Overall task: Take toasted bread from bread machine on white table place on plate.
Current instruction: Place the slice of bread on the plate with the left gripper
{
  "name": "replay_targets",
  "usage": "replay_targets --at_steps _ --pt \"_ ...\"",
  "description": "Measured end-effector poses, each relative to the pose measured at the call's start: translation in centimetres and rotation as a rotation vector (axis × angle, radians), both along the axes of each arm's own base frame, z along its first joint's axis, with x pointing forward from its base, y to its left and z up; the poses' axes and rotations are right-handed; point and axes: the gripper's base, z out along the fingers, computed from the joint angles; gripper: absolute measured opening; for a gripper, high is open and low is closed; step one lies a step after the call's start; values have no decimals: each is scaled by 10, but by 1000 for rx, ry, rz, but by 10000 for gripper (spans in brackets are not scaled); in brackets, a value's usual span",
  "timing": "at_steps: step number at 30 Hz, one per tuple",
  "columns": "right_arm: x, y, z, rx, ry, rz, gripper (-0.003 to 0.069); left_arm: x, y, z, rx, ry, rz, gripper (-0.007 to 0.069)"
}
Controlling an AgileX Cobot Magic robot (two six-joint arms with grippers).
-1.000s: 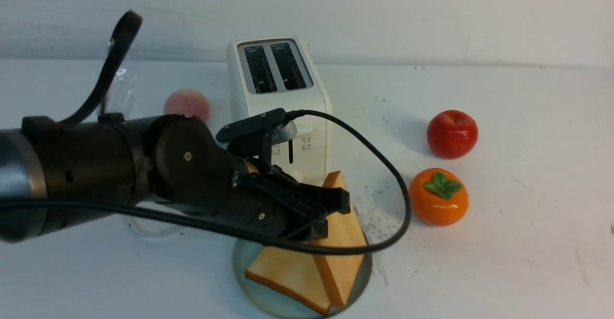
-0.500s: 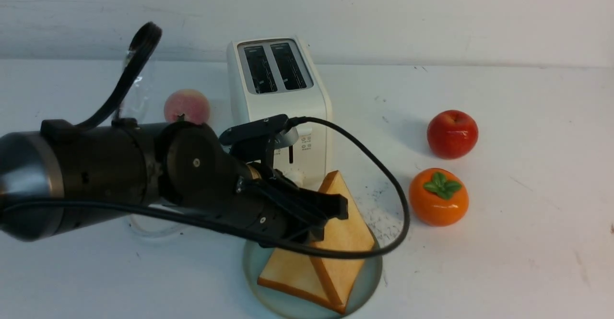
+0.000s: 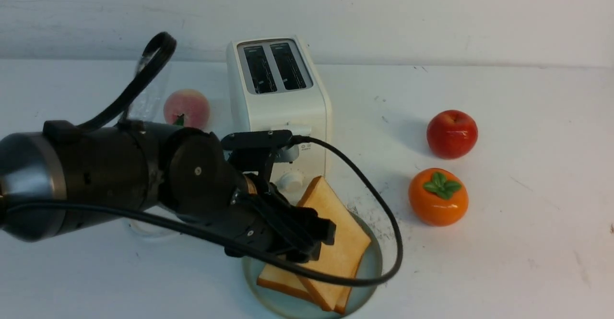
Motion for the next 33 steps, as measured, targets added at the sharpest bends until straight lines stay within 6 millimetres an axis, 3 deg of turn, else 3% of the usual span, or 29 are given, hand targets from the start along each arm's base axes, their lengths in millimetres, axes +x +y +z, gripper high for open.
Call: replay_targets --at_steps 6,19,22,26,30,33 --pt "0 0 0 0 0 0 46 -1 7 -4 95 12 -10 496" --pt "0 0 0 -1 4 0 50 1 28 -8 291 38 157 486" --pt "-1 -1 -1 -6 16 -3 51 0 30 -6 317 62 163 438" --pt "-10 -6 -5 -31 80 -18 54 -1 32 -5 345 84 163 242" --pt "-35 -17 -10 -37 158 -35 54 -2 33 -6 356 95 164 21" --pt "-60 -23 -9 51 133 -3 54 -2 33 -6 355 92 161 -14"
